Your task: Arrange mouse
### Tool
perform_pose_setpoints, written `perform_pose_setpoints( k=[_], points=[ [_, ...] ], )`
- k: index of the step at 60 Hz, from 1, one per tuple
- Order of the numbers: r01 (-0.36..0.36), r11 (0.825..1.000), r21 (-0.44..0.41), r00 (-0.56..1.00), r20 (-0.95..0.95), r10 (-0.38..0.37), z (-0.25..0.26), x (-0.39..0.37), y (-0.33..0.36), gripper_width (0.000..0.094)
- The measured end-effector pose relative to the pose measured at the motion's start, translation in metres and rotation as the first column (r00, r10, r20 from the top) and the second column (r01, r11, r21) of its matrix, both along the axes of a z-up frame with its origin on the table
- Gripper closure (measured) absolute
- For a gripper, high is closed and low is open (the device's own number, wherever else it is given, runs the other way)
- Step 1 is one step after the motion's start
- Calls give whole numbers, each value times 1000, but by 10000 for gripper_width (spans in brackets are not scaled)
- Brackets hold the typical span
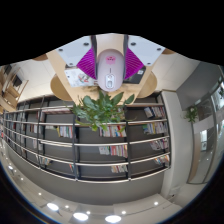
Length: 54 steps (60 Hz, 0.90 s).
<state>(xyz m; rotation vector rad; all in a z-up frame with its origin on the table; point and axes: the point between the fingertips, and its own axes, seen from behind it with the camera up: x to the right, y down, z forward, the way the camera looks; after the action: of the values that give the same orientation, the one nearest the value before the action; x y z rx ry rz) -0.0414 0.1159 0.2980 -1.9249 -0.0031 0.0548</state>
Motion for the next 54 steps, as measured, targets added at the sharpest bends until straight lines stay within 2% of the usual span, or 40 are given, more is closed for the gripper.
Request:
perform_pose_setpoints(
  k=[3,6,9,11,15,20,29,34,35,36,37,38,39,44,47,50,52,53,54],
  points=[
    [-31,1000,3,1000,-1,31,-11,-48,0,573],
    [-63,997,-37,998,-13,63,-28,-77,11,572],
    [-93,991,-100,996,-28,90,-67,-108,11,573],
    [-100,985,-141,995,-29,97,-116,-137,0,574],
    [-104,963,-247,995,-23,101,-154,-149,-7,571],
    [-93,938,-333,995,-3,98,-222,-159,-17,571],
    [-67,899,-432,996,27,87,-287,-167,-39,572],
    [-62,884,-463,996,24,82,-316,-172,-51,566],
    [-57,898,-437,996,31,79,-314,-173,-49,566],
    [-56,903,-426,996,40,80,-314,-172,-48,570],
    [-54,899,-435,995,51,84,-317,-171,-51,568],
    [-54,903,-427,994,60,88,-315,-171,-50,569],
    [-55,898,-436,994,63,91,-310,-169,-49,542],
    [-39,903,-428,997,46,65,-314,-171,-45,477],
    [-37,894,-446,998,37,60,-313,-170,-46,436],
    [-21,880,-474,998,41,46,-311,-168,-51,230],
    [-6,881,-473,998,49,33,-304,-164,-51,90],
    [-6,885,-465,998,49,32,-298,-164,-50,62],
    [-8,890,-456,998,47,33,-294,-164,-48,82]
  ],
)
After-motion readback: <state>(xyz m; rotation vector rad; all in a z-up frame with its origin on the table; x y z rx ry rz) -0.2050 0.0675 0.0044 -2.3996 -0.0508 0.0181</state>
